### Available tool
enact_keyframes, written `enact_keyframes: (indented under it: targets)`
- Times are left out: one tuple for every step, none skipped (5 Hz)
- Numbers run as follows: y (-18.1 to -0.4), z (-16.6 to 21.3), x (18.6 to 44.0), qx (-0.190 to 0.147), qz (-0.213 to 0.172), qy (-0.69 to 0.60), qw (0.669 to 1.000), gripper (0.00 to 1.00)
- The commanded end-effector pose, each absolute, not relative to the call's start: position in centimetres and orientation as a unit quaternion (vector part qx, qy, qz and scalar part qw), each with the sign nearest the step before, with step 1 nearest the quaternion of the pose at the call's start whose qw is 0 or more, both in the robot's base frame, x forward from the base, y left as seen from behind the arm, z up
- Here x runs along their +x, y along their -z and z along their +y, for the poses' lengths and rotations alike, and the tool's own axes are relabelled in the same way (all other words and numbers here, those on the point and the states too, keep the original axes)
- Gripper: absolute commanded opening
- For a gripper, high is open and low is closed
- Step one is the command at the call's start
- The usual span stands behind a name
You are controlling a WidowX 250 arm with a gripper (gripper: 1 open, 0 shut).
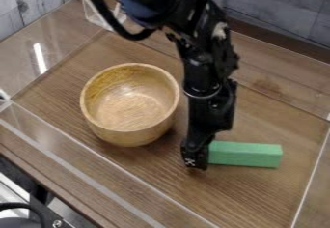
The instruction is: Put green object into wooden bowl
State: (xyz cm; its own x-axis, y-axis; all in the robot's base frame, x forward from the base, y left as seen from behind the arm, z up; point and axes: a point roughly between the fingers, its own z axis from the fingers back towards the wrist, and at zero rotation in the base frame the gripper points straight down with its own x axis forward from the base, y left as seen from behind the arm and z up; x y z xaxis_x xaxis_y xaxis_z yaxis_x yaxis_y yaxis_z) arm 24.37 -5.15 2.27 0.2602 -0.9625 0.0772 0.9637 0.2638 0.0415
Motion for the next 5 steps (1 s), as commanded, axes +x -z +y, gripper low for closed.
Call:
enact_keyframes:
  targets:
    - [-2.9,-5.8,26.5,0.003,-0.063,0.627,0.777,1.00]
    - [-3.0,-5.7,25.9,0.004,-0.062,0.631,0.773,1.00]
    - [-3.1,-5.6,26.0,0.006,-0.063,0.613,0.787,0.00]
    - [-3.3,-5.5,26.0,0.010,-0.066,0.592,0.803,0.00]
    - [-5.4,-5.3,25.9,0.016,-0.071,0.569,0.819,0.00]
